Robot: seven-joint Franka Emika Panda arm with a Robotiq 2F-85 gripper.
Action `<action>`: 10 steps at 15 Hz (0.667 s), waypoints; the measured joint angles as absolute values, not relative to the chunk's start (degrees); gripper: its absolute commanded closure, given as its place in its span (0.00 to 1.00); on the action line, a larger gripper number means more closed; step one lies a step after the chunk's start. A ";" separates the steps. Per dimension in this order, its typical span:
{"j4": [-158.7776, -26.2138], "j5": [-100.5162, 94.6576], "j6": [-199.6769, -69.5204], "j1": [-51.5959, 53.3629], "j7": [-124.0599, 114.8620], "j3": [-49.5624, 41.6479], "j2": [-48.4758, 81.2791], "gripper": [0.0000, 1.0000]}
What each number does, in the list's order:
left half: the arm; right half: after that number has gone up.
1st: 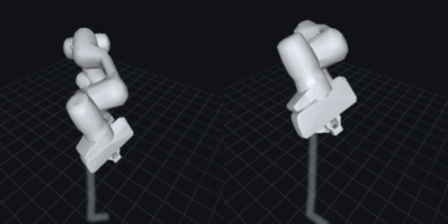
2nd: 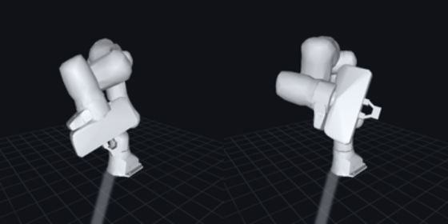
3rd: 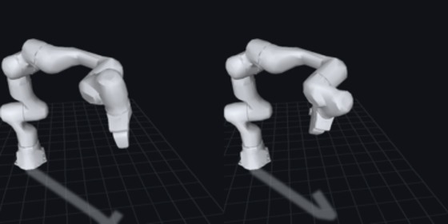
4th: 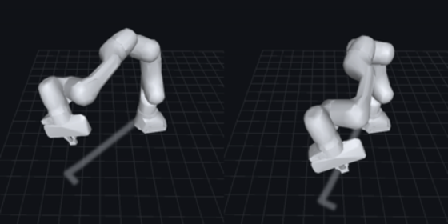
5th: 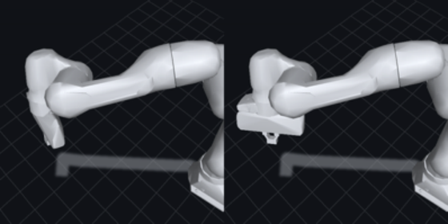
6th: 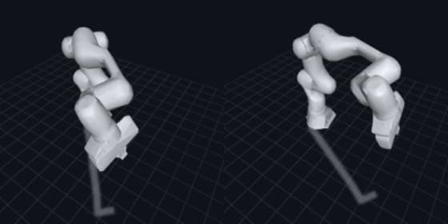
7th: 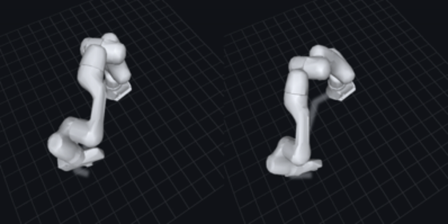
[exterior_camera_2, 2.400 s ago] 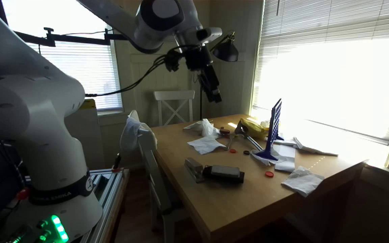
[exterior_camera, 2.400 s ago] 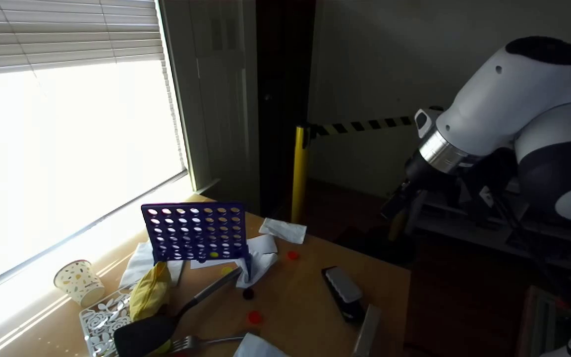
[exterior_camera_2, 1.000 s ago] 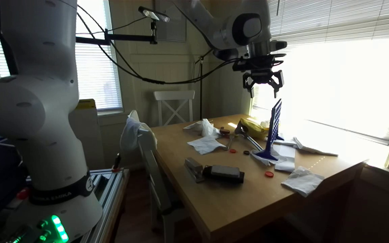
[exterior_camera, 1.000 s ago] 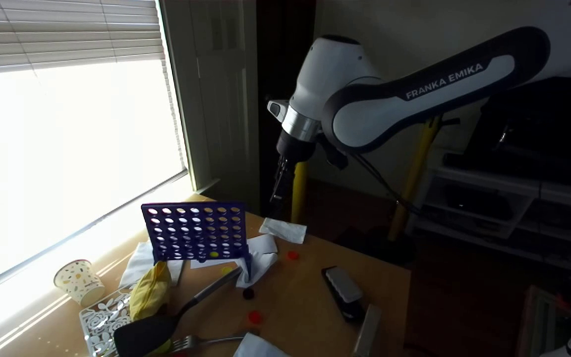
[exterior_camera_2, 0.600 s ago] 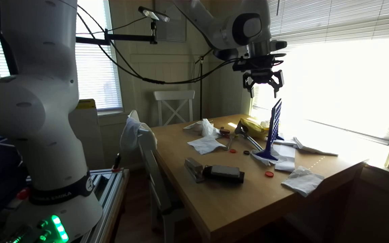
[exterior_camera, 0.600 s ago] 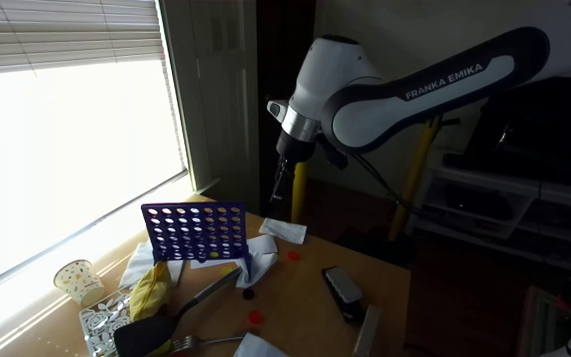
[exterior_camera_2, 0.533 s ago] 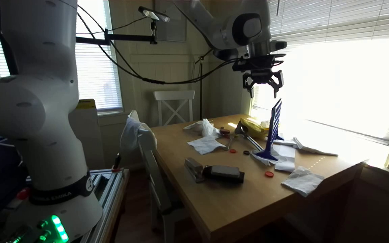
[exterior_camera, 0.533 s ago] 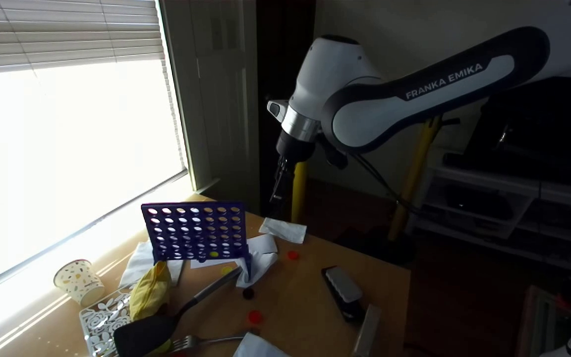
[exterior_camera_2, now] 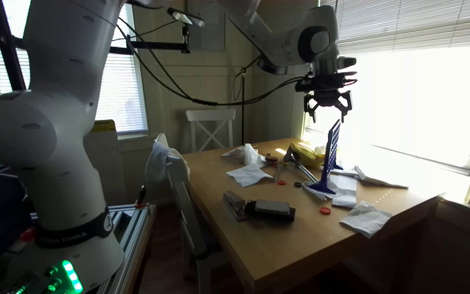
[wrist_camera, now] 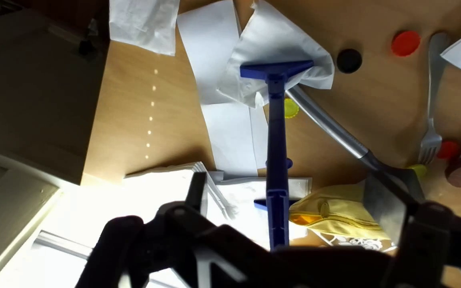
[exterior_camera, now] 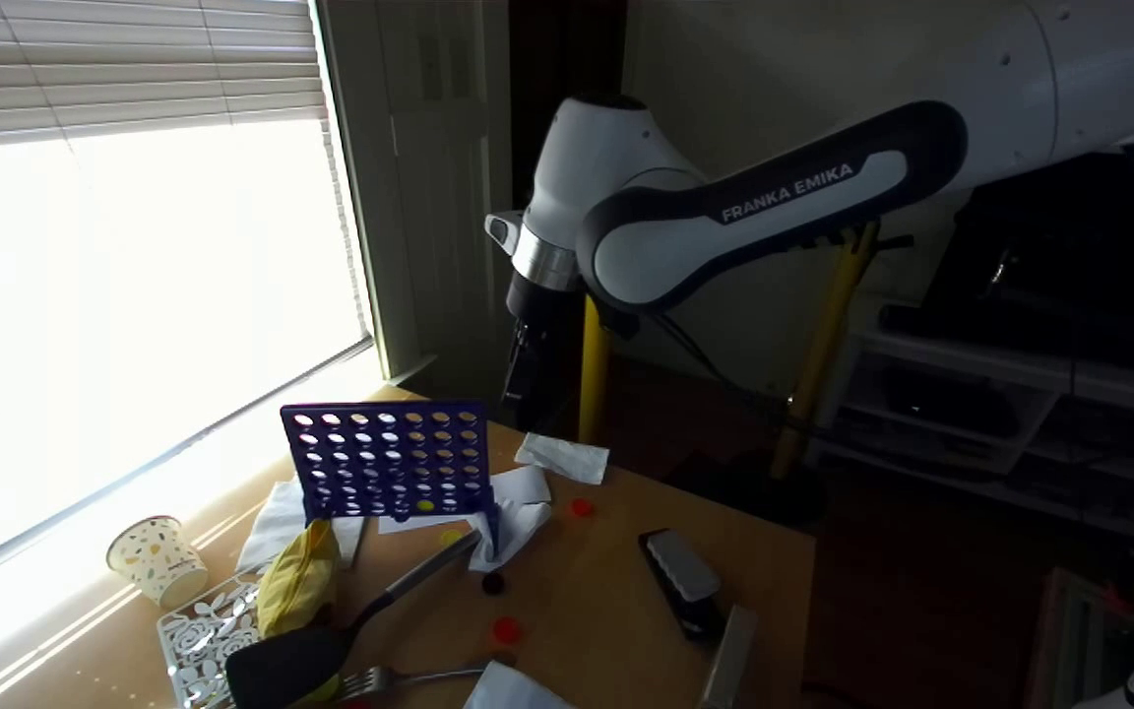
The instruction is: Move the blue gameboard to the front.
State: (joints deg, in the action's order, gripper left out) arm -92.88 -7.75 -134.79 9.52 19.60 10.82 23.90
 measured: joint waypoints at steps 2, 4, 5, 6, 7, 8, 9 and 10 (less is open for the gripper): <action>-87.72 -7.64 -131.79 9.71 22.32 11.38 27.71 0.00; -82.58 -7.69 -129.09 10.61 24.67 11.69 31.33 0.00; -80.04 -8.14 -127.87 11.24 25.58 11.71 33.07 0.00; -77.62 -8.87 -126.79 11.89 26.03 11.63 34.65 0.00; -75.27 -9.98 -125.94 12.69 26.17 11.27 36.18 0.00; -72.96 -10.91 -125.31 13.38 26.28 10.90 37.72 0.07; -70.75 -11.56 -124.75 13.95 26.42 10.60 39.25 0.15; -68.59 -11.98 -124.11 14.41 26.64 10.33 40.78 0.28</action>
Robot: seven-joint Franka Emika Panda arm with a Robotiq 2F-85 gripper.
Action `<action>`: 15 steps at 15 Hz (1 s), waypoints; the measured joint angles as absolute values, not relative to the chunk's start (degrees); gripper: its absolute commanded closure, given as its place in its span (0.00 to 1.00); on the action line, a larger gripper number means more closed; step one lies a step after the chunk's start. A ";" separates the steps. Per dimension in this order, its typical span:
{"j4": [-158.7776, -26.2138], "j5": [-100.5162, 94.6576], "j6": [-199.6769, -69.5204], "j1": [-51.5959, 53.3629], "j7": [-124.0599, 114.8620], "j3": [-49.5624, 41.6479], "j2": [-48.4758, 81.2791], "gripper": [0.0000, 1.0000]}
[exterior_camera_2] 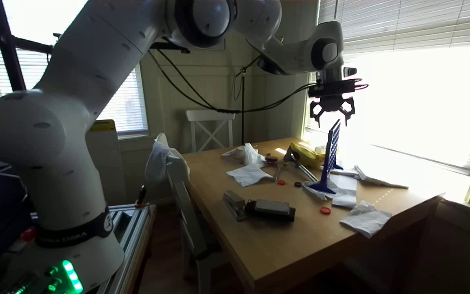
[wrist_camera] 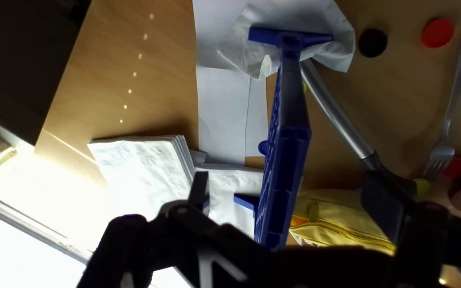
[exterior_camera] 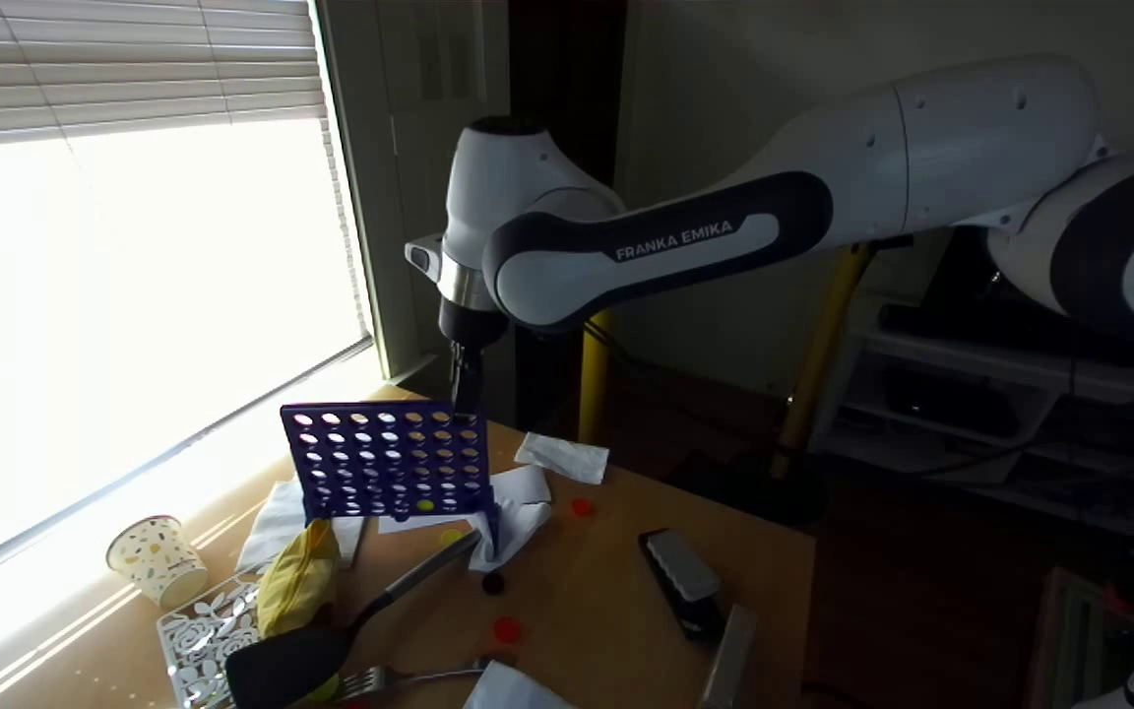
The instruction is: Move the blue gameboard to the front.
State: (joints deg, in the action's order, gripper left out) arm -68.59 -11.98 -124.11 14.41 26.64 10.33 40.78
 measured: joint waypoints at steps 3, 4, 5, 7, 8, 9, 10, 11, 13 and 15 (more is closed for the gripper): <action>-62.36 -12.28 -122.21 15.28 27.64 9.77 45.21 0.49; -60.44 -12.28 -121.65 15.40 27.89 9.66 46.53 0.51; -58.63 -12.28 -121.07 15.43 28.10 9.62 47.72 0.53; -55.52 -12.28 -119.95 15.48 28.56 9.54 49.70 0.70; -54.17 -12.28 -119.26 15.50 28.80 9.54 50.49 0.79; -52.93 -12.28 -118.37 15.54 29.10 9.54 51.21 0.85; -51.78 -12.27 -117.43 15.66 29.44 9.54 51.80 0.94; -50.70 -12.27 -116.37 15.82 29.78 9.54 52.30 0.99; -48.76 -12.22 -114.46 16.31 30.09 9.55 53.09 0.96; -46.91 -12.22 -112.35 16.94 30.10 9.54 53.54 0.96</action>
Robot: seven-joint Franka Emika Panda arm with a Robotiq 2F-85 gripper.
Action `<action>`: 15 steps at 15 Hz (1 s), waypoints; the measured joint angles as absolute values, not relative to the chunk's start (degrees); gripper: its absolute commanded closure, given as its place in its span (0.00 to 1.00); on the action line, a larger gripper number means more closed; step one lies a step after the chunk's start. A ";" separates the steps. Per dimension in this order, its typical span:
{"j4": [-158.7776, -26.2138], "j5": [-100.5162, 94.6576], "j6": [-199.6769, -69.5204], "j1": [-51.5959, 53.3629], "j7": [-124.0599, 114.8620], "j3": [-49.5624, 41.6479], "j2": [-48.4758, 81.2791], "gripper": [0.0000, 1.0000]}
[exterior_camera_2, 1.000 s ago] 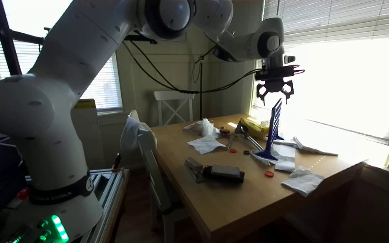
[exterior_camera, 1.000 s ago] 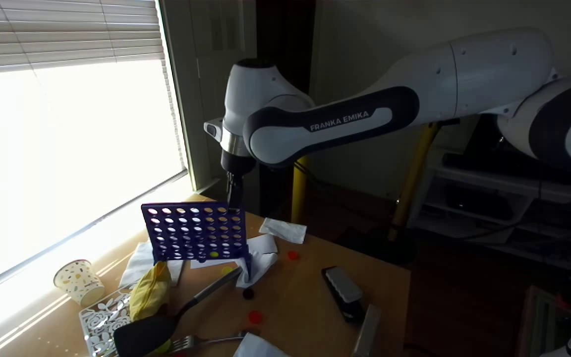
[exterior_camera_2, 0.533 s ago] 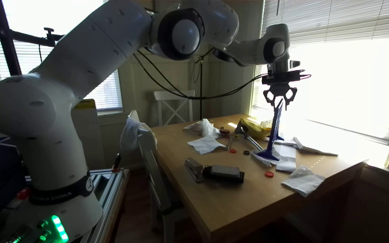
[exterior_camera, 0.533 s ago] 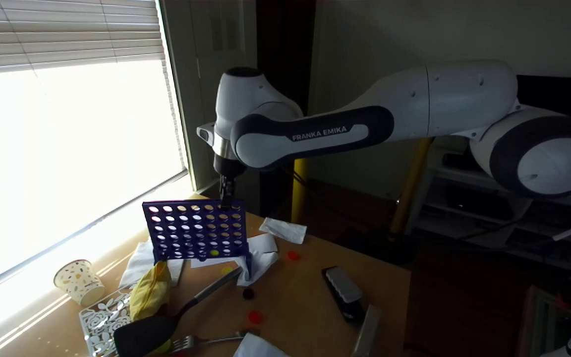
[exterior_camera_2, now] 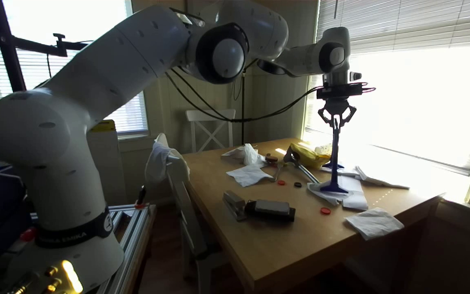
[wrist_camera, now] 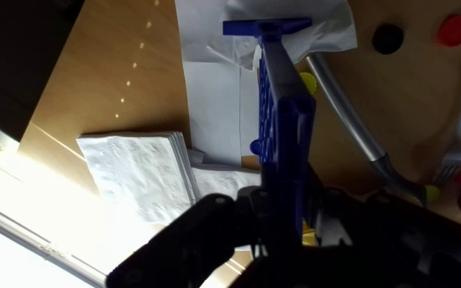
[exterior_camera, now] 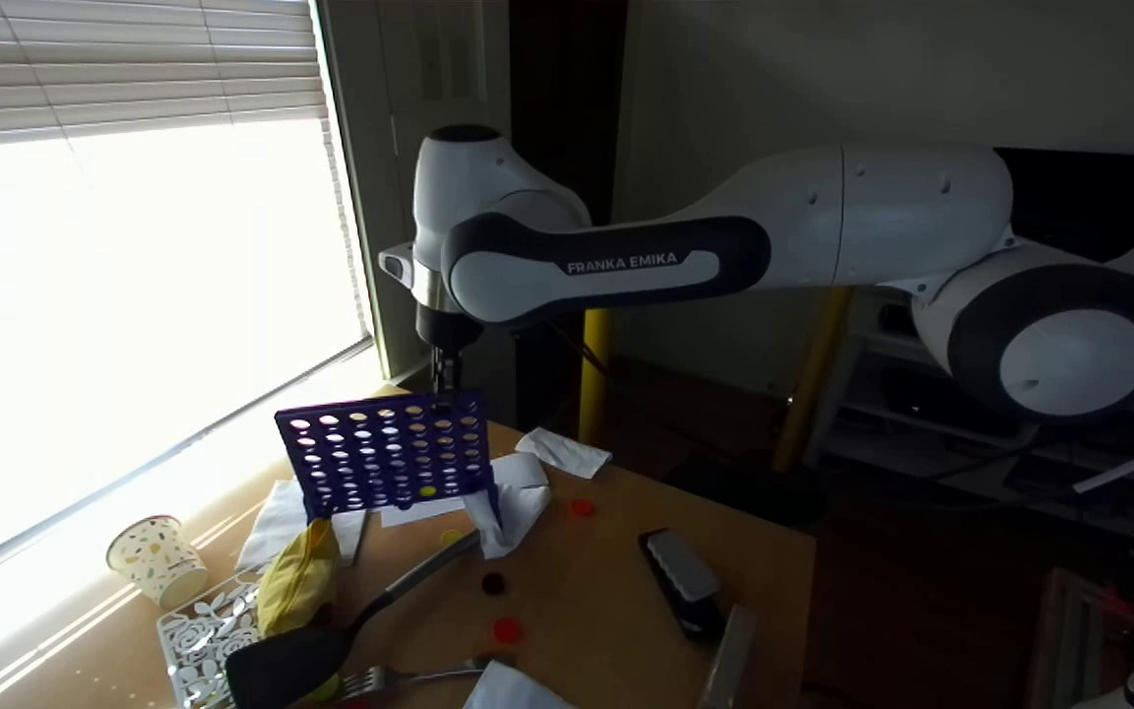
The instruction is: Move the blue gameboard to the front.
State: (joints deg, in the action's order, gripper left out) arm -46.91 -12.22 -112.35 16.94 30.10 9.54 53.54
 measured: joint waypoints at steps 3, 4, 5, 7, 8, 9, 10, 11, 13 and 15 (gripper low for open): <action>-44.25 -12.22 -109.52 17.82 29.98 9.50 53.55 0.96; -43.35 -12.22 -109.28 17.96 29.80 9.50 53.49 0.96; -42.48 -12.22 -109.26 17.99 29.55 9.50 53.44 0.96; -40.57 -12.12 -109.27 17.79 28.64 9.50 53.20 0.96; -39.70 -11.98 -109.27 17.59 28.20 9.52 53.06 0.96; -39.06 -11.81 -109.27 17.33 27.88 9.58 52.77 0.96; -38.62 -11.67 -109.27 17.05 27.80 9.72 52.43 0.96; -38.48 -11.45 -109.27 16.72 27.82 10.01 51.97 0.96; -38.48 -10.40 -109.29 15.92 29.32 11.33 51.14 0.96; -38.77 -8.90 -109.29 14.69 34.03 13.48 50.21 0.96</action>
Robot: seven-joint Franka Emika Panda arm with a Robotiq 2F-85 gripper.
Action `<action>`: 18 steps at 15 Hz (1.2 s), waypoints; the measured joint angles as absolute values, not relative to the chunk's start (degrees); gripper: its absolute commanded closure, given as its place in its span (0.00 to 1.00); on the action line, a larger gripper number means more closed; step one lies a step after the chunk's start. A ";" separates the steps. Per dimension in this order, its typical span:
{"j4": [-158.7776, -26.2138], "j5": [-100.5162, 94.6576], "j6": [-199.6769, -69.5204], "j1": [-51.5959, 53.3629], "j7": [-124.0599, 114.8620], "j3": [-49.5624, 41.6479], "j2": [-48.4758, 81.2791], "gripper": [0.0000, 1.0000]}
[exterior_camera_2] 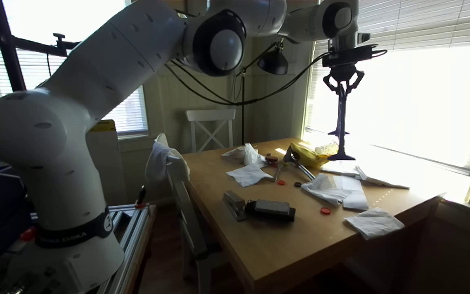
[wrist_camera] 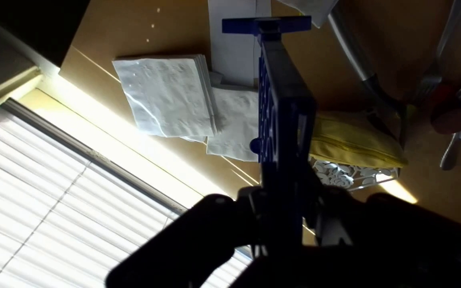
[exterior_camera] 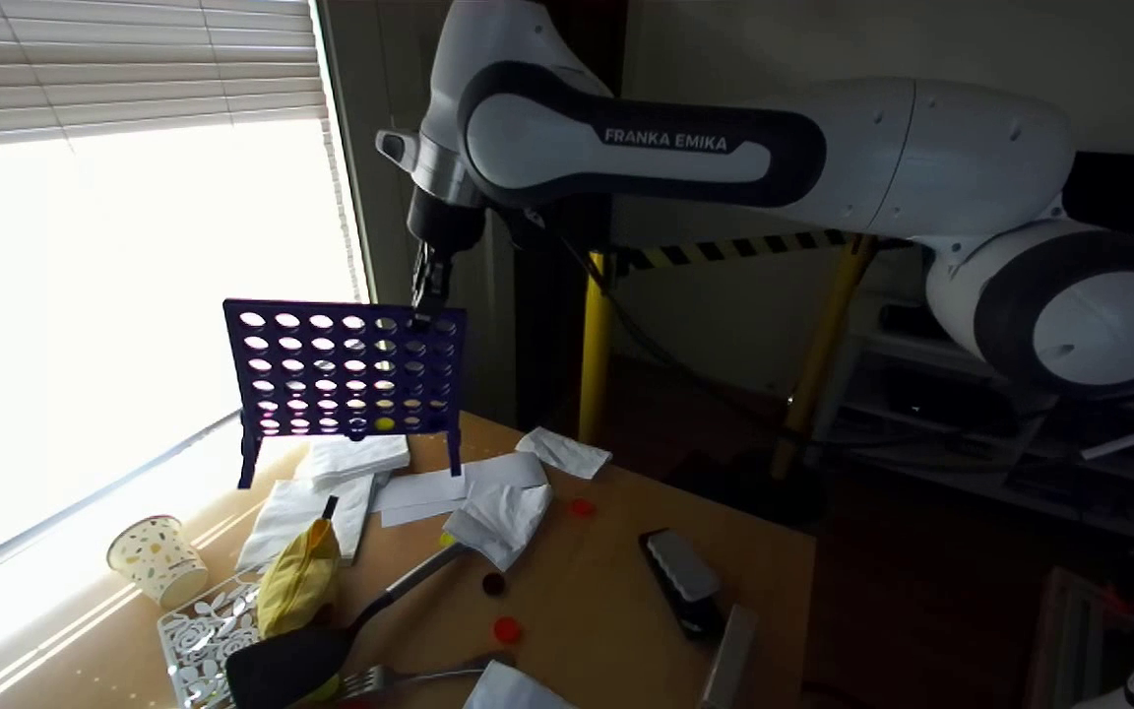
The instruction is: Move the blue gameboard to the front.
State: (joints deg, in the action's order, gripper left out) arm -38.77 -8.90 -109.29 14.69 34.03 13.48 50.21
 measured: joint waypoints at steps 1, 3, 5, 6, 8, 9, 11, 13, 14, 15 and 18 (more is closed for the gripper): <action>-38.93 -8.22 -109.29 13.95 37.08 14.62 49.79 0.96; -39.68 -7.29 -109.26 12.27 43.53 16.61 48.67 0.96; -41.72 -6.99 -109.03 10.17 50.26 18.30 46.88 0.96; -43.18 -6.86 -108.83 8.94 53.66 19.10 45.74 0.96; -47.28 -5.78 -108.51 5.94 60.54 21.03 42.95 0.96; -49.62 -5.00 -108.48 4.40 63.79 22.03 41.52 0.96; -54.44 -2.73 -108.43 1.19 69.91 24.37 38.87 0.96; -59.67 0.48 -107.16 -2.25 75.13 26.88 36.36 0.96; -62.26 2.19 -105.98 -3.87 76.98 27.91 35.24 0.96; -64.91 3.84 -104.45 -5.52 78.56 28.81 34.14 0.96; -73.04 5.51 -102.22 -9.60 82.30 29.83 30.34 0.82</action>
State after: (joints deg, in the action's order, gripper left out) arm -73.04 5.51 -102.22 -9.60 82.30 29.83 30.34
